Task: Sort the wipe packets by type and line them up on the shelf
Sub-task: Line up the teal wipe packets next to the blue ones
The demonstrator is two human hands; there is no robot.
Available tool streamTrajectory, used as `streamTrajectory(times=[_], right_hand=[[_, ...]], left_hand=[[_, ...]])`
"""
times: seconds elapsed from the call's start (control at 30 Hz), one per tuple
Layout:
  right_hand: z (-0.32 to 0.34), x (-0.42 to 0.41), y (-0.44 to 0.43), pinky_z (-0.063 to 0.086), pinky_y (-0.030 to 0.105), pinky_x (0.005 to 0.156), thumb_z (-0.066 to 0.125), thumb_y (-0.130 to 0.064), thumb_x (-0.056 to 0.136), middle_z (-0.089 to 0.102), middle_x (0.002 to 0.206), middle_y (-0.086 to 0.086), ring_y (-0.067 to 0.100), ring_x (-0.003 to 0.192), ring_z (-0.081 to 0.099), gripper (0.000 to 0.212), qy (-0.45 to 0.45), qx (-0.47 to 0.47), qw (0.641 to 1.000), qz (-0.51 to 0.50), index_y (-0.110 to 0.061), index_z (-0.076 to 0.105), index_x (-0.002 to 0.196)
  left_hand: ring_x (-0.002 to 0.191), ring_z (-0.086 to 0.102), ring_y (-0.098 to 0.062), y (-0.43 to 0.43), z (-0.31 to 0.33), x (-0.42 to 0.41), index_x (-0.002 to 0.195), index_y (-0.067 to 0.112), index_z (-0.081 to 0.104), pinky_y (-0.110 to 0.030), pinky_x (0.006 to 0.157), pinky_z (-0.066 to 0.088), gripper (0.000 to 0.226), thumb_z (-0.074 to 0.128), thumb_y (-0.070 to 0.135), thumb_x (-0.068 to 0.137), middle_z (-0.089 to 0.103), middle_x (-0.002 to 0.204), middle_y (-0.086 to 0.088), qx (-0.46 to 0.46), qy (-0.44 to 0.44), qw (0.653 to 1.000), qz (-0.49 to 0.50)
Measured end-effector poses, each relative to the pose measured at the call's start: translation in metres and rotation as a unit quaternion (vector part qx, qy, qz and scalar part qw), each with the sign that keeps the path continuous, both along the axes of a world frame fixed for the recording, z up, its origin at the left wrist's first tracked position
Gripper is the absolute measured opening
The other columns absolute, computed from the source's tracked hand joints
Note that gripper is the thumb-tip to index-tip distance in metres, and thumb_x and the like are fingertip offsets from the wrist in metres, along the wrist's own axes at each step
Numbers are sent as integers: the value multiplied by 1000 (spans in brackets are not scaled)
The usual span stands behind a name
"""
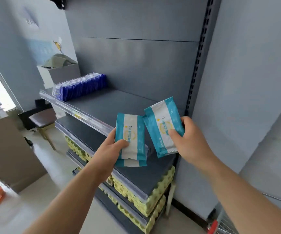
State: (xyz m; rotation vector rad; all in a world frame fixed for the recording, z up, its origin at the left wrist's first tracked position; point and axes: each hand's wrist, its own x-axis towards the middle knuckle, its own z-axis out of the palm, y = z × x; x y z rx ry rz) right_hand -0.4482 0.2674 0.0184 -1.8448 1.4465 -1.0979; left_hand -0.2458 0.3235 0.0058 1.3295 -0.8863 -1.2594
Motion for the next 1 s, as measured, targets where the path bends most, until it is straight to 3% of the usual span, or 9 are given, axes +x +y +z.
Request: streamTrajectory(times=[0.13, 0.27, 0.4, 0.5, 0.6, 0.8, 0.87, 1.0], right_hand=[[15, 66, -27, 40, 6, 50, 52, -19, 94, 54, 91, -15, -4, 75, 53, 13, 5, -1, 1000, -10, -20, 47, 107], [19, 105, -65, 37, 13, 53, 51, -19, 95, 56, 99, -8, -2, 78, 53, 12, 19, 10, 999, -29, -19, 47, 106], [14, 128, -111, 37, 20, 52, 50, -20, 94, 57, 101, -6, 2, 77, 53, 14, 23, 29, 997, -64, -18, 48, 108], [10, 139, -147, 37, 22, 50, 50, -20, 94, 57, 101, -5, 5, 76, 55, 13, 20, 42, 995, -85, -17, 48, 107], [13, 148, -182, 38, 22, 50, 50, -20, 94, 58, 103, -3, 4, 75, 55, 14, 23, 49, 993, -108, -16, 48, 107], [6, 151, -226, 47, 25, 52, 51, -22, 95, 59, 106, -2, 9, 81, 61, 12, 53, 86, 984, -146, -15, 48, 104], [1, 150, -234, 52, 29, 56, 52, -21, 95, 59, 106, -1, 12, 83, 63, 11, 58, 97, 979, -168, -14, 48, 102], [-1, 152, -246, 44, 22, 50, 50, -22, 96, 58, 106, -1, 7, 79, 60, 11, 69, 108, 969, -213, -14, 47, 102]], left_hand=[[81, 70, -16, -26, 12, 74, 121, 51, 38, -37, 76, 58, 51, 52, 8, 97, 68, 104, 1, -14, -32, 999, -4], [83, 72, -19, -74, 12, 123, 135, 43, 38, -41, 77, 59, 56, 60, 13, 94, 67, 110, -2, -17, -65, 998, 9], [82, 73, -21, -133, 8, 155, 122, 18, 52, -44, 83, 57, 45, 73, 13, 83, 73, 100, -1, -12, -72, 997, 30], [78, 74, -20, -178, 5, 172, 110, 11, 58, -39, 71, 61, 41, 80, 10, 75, 74, 94, -4, -8, -68, 997, 20], [76, 74, -18, -222, 5, 187, 105, 11, 62, -32, 59, 59, 41, 83, 7, 70, 74, 96, -5, -16, -87, 996, 0], [81, 72, -21, -307, -3, 199, 93, 21, 67, -37, 74, 59, 40, 81, -5, 67, 72, 100, -5, -47, -125, 990, -54], [84, 70, -22, -331, -5, 199, 97, 21, 67, -37, 76, 58, 44, 79, -9, 67, 71, 103, -3, -51, -130, 987, -85], [84, 67, -12, -377, -5, 200, 115, 18, 62, -26, 73, 56, 54, 76, -9, 71, 66, 102, 10, -80, -173, 969, -158]])
